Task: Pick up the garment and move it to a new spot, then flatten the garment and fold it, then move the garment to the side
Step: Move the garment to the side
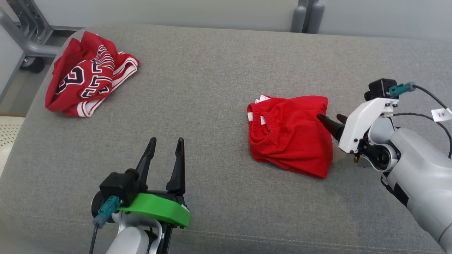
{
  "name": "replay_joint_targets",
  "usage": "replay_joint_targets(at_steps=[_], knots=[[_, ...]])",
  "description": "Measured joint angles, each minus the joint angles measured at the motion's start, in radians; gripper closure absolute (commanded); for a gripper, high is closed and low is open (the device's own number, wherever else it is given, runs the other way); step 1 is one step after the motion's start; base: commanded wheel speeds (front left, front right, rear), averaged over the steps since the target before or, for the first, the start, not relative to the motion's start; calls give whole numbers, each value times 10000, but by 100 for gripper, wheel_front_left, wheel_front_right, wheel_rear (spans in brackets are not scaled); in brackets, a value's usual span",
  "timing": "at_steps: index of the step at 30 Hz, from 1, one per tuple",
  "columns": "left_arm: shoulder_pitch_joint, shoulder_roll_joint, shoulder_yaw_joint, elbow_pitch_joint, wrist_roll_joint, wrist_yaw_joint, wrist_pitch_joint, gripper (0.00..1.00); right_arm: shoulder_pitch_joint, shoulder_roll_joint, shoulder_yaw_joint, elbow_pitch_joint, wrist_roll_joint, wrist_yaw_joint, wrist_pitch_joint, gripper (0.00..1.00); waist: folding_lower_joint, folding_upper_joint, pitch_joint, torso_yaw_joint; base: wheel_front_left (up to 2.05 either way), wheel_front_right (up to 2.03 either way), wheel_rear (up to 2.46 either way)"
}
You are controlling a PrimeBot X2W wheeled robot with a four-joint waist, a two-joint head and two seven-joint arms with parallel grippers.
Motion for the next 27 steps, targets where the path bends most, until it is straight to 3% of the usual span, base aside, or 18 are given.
replay_joint_targets(at_steps=[21,23,24,27], knots=[[1,0,-259,-6,245,0,0,0,596,441,-769,757,849,-61,-811,0,0,0,744,285,0,0,0],[1,0,-190,4,284,0,0,0,594,514,-771,842,882,-58,-802,35,0,0,772,327,0,0,0],[1,0,-163,10,314,0,0,0,594,554,-769,880,901,-42,-800,59,0,0,781,340,0,0,0],[1,0,-146,12,316,0,0,0,581,583,-771,953,905,27,-800,91,0,0,801,360,0,0,0]])
